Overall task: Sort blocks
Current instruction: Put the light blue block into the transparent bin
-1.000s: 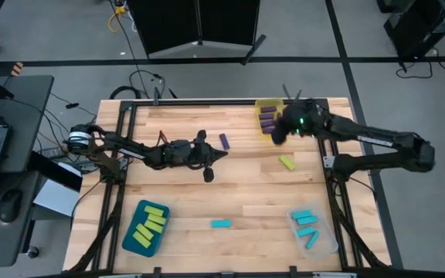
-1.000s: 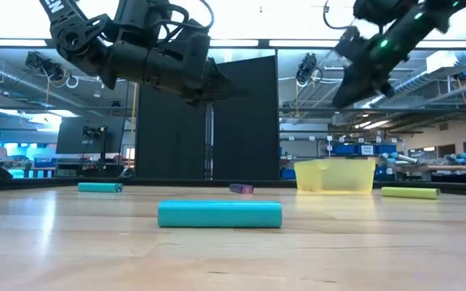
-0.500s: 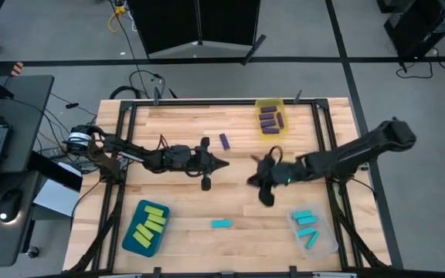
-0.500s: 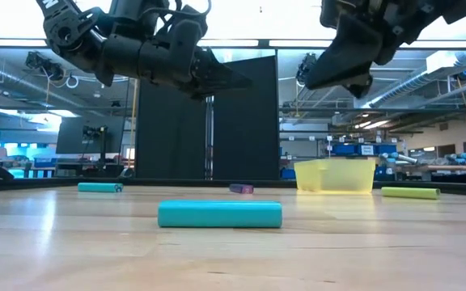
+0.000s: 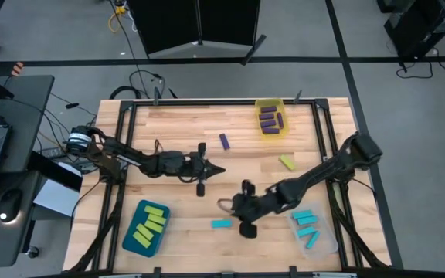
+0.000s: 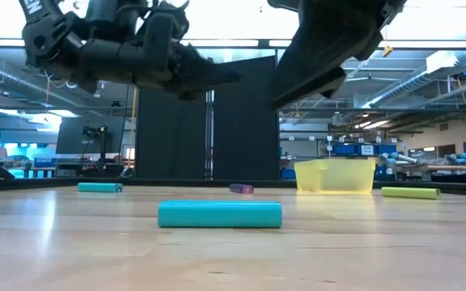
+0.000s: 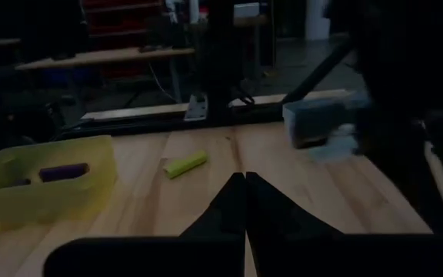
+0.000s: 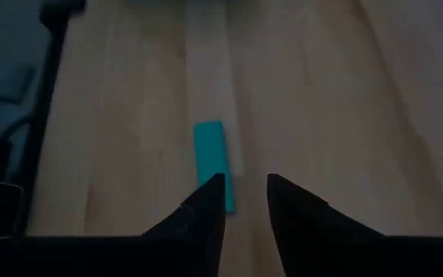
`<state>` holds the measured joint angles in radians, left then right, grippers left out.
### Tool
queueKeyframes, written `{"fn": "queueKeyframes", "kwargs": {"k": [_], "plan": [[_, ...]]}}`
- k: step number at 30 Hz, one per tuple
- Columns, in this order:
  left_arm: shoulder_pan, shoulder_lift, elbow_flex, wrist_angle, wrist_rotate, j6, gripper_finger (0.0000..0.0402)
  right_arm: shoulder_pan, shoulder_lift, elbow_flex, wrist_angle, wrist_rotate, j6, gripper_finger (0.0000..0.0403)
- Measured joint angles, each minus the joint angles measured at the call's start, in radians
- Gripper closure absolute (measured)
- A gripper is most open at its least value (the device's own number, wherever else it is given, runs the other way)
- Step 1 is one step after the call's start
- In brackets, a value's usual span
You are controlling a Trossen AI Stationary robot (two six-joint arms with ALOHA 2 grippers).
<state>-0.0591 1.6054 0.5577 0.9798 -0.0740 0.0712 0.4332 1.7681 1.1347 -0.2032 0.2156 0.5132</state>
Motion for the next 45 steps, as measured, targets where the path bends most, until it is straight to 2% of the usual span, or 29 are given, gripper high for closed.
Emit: {"fn": "queueKeyframes", "kwargs": {"k": [7,12,17,28,31,34,36,41,45], "plan": [[-0.002,0.000,-0.132,0.161,-0.064,-0.054,0.0392,0.025,0.162,0.195,-0.135,0.010,-0.042,0.0226],[-0.002,0.001,-0.154,0.181,-0.090,-0.057,0.0392,0.025,0.220,0.252,-0.150,0.002,-0.046,0.0181],[-0.002,0.001,-0.154,0.180,-0.091,-0.057,0.0392,0.025,0.289,0.276,-0.151,-0.001,-0.051,0.0166],[-0.003,0.001,-0.154,0.174,-0.070,-0.081,0.0392,0.035,0.407,0.337,-0.156,0.000,-0.019,0.0184],[-0.003,0.001,-0.153,0.166,-0.058,-0.083,0.0392,0.035,0.417,0.340,-0.159,-0.001,-0.009,0.0212],[-0.006,0.001,-0.153,0.154,-0.045,-0.083,0.0392,0.035,0.417,0.342,-0.174,-0.017,0.008,0.0259],[-0.009,0.001,-0.153,0.144,-0.043,-0.083,0.0392,0.034,0.401,0.340,-0.198,-0.031,0.007,0.0286],[-0.017,0.001,-0.153,0.125,-0.044,-0.080,0.0392,0.064,0.300,0.333,-0.311,-0.056,0.013,0.0286],[-0.018,0.001,-0.153,0.113,-0.044,-0.075,0.0392,0.124,0.177,0.337,-0.488,-0.032,0.004,0.0286]]}}
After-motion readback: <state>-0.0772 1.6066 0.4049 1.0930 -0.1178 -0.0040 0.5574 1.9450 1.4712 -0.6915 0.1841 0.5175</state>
